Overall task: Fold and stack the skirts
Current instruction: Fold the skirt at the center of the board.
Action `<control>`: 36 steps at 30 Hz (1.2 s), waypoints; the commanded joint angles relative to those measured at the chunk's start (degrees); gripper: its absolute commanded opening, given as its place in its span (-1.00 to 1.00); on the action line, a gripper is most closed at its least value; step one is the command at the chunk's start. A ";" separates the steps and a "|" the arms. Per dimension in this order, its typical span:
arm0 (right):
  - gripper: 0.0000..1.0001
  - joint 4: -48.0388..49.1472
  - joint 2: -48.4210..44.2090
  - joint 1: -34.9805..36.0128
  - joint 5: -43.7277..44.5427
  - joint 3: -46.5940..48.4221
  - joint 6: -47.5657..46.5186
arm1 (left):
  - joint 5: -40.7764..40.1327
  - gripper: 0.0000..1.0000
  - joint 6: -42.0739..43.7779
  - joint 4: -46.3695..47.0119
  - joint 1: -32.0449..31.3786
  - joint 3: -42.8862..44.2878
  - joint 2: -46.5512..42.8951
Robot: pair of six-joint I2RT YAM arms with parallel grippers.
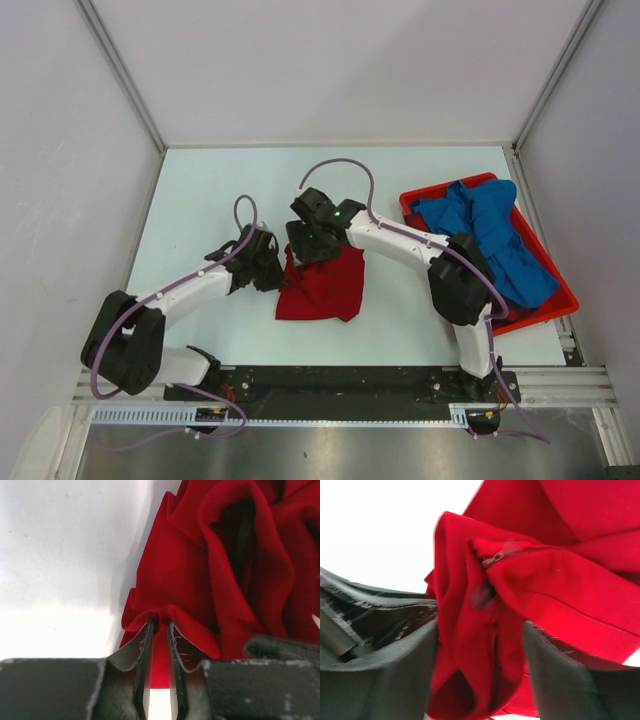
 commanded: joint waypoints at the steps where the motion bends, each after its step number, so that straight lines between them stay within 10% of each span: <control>1: 0.53 3.28 -4.98 0.04 -3.51 -0.24 -1.98 | -2.14 -0.58 -0.05 -1.32 -0.16 0.64 -1.45; 18: 0.99 5.66 -30.28 -8.39 4.65 -17.37 -3.21 | -3.91 0.12 -1.11 -9.32 -0.16 -0.69 -21.57; 23: 1.00 5.13 -38.81 -10.42 12.66 -23.78 -0.67 | 1.53 0.71 0.12 -3.19 -2.34 1.78 -27.11; 25: 1.00 5.13 -40.48 -11.21 13.54 -25.37 -0.14 | 2.16 1.00 0.74 1.30 -7.43 4.23 -26.51; 36: 0.99 8.56 -49.19 -14.90 13.72 -34.34 2.15 | 4.71 1.00 2.06 7.82 -19.41 12.59 -4.45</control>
